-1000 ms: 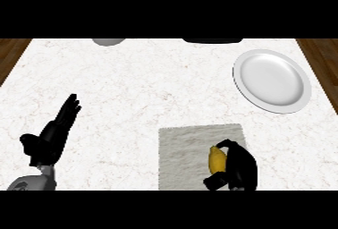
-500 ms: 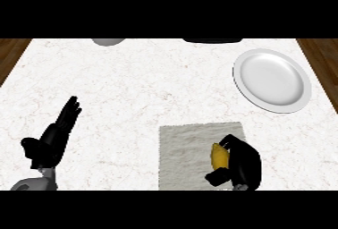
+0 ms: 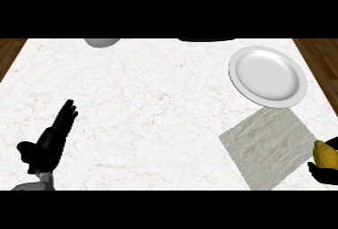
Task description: Pick the lemon from the placemat and place it in the plate
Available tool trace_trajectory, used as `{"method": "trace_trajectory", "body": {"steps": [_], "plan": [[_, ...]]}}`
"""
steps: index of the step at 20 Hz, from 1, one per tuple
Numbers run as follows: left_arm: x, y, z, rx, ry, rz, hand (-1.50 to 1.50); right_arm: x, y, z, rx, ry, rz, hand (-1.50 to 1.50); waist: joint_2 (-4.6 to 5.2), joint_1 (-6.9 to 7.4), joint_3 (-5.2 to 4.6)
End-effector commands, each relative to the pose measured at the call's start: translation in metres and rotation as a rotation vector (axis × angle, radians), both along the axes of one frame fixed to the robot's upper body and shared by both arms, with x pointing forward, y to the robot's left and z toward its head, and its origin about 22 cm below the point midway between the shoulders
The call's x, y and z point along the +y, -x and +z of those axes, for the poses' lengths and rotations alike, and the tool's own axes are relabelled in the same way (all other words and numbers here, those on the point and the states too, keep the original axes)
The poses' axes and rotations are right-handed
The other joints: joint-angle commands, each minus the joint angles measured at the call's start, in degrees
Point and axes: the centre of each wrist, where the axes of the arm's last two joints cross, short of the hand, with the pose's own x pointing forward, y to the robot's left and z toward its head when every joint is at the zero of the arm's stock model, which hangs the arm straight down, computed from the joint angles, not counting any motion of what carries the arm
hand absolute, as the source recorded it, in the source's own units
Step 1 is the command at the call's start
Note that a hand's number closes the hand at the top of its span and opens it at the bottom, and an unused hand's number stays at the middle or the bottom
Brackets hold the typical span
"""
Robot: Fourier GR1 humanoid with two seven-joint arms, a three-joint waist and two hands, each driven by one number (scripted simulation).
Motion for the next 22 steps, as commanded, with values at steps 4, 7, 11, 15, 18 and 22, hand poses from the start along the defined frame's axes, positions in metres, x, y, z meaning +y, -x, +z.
{"method": "trace_trajectory", "body": {"steps": [4, 7, 11, 15, 18, 22], "plan": [[-0.02, 0.007, 0.0, -0.018, 0.006, -0.014, 0.0, -0.095, 0.04, 0.054, -0.136, 0.04, 0.044, 1.5, 0.0, 1.41, -0.09], [0.011, 0.006, 0.002, -0.01, -0.006, -0.028, 0.0, -0.091, 0.03, 0.079, -0.197, 0.084, 0.043, 1.5, 0.11, 1.71, -0.15], [-0.011, -0.008, 0.016, -0.016, -0.005, -0.028, 0.0, -0.086, 0.032, 0.099, -0.371, 0.15, 0.057, 1.5, 0.02, 1.45, -0.13], [-0.007, -0.018, 0.003, -0.011, -0.012, -0.032, 0.0, -0.074, 0.011, 0.119, -0.395, 0.151, 0.065, 1.5, 0.21, 1.82, -0.15], [0.006, 0.002, 0.004, -0.009, -0.001, -0.035, 0.0, -0.075, 0.013, 0.134, -0.413, 0.119, 0.103, 1.5, 0.15, 1.94, -0.14], [-0.011, -0.023, 0.004, 0.003, -0.008, -0.065, 0.0, -0.064, -0.037, 0.137, -0.426, 0.088, 0.119, 1.5, 0.3, 2.29, -0.13]]}}
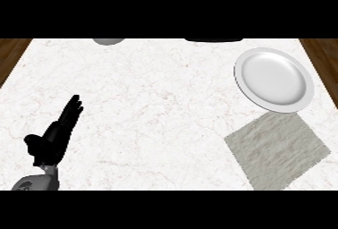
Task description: Pick the lemon from the placemat and place it in the plate
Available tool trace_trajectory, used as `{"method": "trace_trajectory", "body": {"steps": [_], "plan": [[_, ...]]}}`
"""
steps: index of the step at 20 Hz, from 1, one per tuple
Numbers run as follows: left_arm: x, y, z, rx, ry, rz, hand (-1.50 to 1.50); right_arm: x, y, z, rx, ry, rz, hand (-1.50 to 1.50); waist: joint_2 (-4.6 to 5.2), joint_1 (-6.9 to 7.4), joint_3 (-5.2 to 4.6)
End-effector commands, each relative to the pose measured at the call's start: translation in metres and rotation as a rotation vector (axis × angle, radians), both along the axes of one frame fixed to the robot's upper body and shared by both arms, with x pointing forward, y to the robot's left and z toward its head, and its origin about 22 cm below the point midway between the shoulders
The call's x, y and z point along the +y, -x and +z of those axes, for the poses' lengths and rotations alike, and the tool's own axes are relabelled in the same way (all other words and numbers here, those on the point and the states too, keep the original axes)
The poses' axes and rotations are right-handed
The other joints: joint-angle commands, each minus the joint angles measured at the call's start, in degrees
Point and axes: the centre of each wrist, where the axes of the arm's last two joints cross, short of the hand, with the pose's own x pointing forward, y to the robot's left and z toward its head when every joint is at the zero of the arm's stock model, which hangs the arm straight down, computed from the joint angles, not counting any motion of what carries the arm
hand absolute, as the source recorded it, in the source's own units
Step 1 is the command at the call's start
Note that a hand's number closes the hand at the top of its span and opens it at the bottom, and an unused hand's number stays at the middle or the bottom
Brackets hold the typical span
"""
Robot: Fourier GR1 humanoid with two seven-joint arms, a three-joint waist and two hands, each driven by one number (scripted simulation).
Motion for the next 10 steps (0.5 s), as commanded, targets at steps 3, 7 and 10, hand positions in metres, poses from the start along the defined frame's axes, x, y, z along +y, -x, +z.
{"method": "trace_trajectory", "body": {"steps": [3, 7, 10], "plan": [[-0.001, 0.006, -0.014, -0.013, -0.003, -0.012, 0.0, 0.035, -0.06, 0.003, 0.011, 0.001, 0.051, 1.5, 0.21, 0.86, 0.01], [-0.009, -0.008, 0.005, -0.008, 0.005, -0.008, 0.0, 0.042, -0.09, 0.012, 0.061, -0.043, 0.102, 1.5, 0.15, 0.8, 0.03], [0.004, -0.005, -0.001, -0.011, -0.009, -0.021, 0.0, 0.05, -0.118, -0.003, 0.079, -0.085, 0.14, 1.5, 0.21, 0.91, 0.04]]}}
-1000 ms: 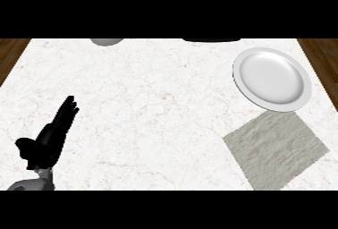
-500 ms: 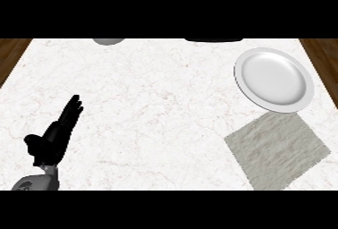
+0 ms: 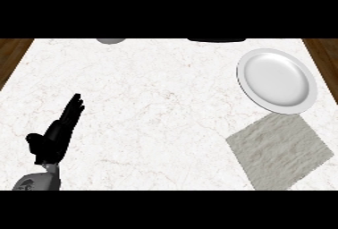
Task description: Pick the lemon from the placemat and place it in the plate
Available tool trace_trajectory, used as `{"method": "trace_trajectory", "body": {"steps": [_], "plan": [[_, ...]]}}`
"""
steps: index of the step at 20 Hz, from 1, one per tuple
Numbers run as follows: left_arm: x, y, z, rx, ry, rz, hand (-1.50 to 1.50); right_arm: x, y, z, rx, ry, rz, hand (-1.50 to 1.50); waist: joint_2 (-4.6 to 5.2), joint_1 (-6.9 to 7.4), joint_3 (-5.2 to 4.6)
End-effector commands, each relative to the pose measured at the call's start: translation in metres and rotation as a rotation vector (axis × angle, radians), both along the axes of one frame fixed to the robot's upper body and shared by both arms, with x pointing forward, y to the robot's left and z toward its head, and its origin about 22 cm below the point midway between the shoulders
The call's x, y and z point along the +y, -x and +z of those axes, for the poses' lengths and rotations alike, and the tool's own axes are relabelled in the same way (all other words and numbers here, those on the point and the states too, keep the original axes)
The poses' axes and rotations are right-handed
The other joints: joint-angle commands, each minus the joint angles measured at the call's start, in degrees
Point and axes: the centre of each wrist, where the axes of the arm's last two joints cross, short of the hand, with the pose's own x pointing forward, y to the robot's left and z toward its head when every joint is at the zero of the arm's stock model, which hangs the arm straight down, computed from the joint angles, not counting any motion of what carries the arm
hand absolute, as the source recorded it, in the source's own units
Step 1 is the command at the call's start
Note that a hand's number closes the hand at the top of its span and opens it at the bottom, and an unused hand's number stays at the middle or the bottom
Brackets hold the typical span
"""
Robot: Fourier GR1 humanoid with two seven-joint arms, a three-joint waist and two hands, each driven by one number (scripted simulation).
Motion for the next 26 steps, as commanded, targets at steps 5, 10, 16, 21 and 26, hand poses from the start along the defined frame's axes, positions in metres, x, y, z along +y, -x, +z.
{"method": "trace_trajectory", "body": {"steps": [5, 10, 16, 21, 26], "plan": [[-0.005, -0.011, -0.013, 0.015, 0.006, -0.009, 0.0, 0.046, -0.07, -0.04, 0.026, -0.029, 0.077, 1.5, 0.25, 0.16, 0.02], [-0.003, 0.004, -0.014, -0.013, 0.009, -0.022, 0.0, 0.061, -0.104, -0.052, 0.06, -0.054, 0.062, 1.5, 0.37, 0.93, 0.05], [-0.008, -0.007, 0.01, 0.001, 0.008, -0.021, 0.0, 0.081, -0.122, -0.065, -0.059, -0.272, -0.071, -1.5, 0.41, 1.16, 0.1], [-0.014, 0.002, 0.008, -0.018, -0.013, -0.02, 0.0, 0.071, -0.129, -0.072, -0.013, -0.324, -0.127, -1.5, 0.72, 1.95, 0.16], [-0.006, -0.009, 0.007, -0.02, 0.0, -0.012, 0.0, 0.075, -0.127, -0.083, -0.138, -0.421, -0.138, -1.5, 0.7, 1.04, 0.14]]}}
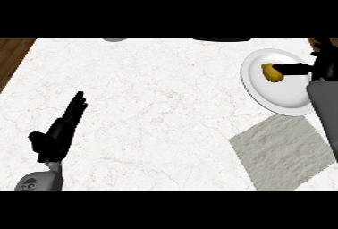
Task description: Pick the lemon from the placemat and place it in the plate
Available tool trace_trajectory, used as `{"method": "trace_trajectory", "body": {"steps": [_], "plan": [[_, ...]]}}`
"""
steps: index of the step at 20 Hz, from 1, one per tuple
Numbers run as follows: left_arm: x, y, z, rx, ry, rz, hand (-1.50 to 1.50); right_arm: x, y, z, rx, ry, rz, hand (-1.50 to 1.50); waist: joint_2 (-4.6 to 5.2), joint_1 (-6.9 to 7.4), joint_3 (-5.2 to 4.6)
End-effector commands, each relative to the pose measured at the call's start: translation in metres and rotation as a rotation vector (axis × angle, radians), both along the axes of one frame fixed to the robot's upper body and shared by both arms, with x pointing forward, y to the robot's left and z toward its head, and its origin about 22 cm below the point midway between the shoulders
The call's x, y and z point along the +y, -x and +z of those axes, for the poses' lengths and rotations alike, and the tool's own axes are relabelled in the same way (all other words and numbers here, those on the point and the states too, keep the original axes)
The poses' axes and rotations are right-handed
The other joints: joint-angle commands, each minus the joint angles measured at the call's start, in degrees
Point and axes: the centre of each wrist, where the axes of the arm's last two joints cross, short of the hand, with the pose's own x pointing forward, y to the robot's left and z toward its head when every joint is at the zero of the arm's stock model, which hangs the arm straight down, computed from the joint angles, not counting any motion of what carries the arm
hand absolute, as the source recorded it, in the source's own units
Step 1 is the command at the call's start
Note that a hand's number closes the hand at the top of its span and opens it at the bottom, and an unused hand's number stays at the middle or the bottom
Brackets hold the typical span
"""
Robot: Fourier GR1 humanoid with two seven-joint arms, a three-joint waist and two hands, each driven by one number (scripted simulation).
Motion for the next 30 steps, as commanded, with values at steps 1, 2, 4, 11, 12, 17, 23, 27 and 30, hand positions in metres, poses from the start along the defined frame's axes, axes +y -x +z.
{"method": "trace_trajectory", "body": {"steps": [1, 2, 4, 11, 12, 17, 23, 27, 30], "plan": [[0.01, 0.014, -0.012, 0.0, -0.002, -0.016, 0.0, -0.013, 0.001, 0.008, -0.147, -0.095, -0.07, -1.5, 0.03, -0.02, 0.03], [-0.005, 0.001, -0.005, -0.004, 0.016, -0.005, 0.0, -0.008, 0.002, 0.002, -0.192, -0.137, -0.054, -1.5, 0.03, -0.35, 0.06], [0.011, 0.01, -0.006, 0.005, -0.007, 0.007, 0.0, -0.043, 0.013, 0.017, -0.271, -0.18, -0.078, -1.5, -0.27, -0.94, 0.04], [0.007, 0.008, -0.007, 0.008, -0.004, 0.028, 0.0, -0.099, 0.066, -0.024, -0.411, -0.367, -0.069, -1.5, -0.64, -2.1, 0.0], [0.02, 0.007, -0.01, 0.009, -0.007, 0.035, 0.0, -0.116, 0.079, -0.021, -0.438, -0.367, -0.048, -1.5, -0.67, -2.55, -0.03], [0.027, -0.002, 0.011, 0.012, -0.013, 0.035, 0.0, -0.15, 0.125, -0.048, -0.441, -0.358, -0.021, -1.5, -0.63, -2.03, -0.03], [0.009, 0.011, -0.011, 0.019, 0.003, 0.013, 0.0, -0.188, 0.18, -0.062, -0.392, -0.334, 0.079, -1.5, -0.63, -1.88, -0.05], [0.003, 0.005, 0.002, 0.009, -0.005, 0.02, 0.0, -0.194, 0.182, -0.062, -0.349, -0.307, 0.075, -1.5, -0.46, -1.2, 0.03], [0.006, 0.009, -0.007, 0.0, -0.012, 0.006, 0.0, -0.19, 0.199, -0.083, -0.38, -0.287, 0.053, -1.5, -0.56, -1.53, -0.01]]}}
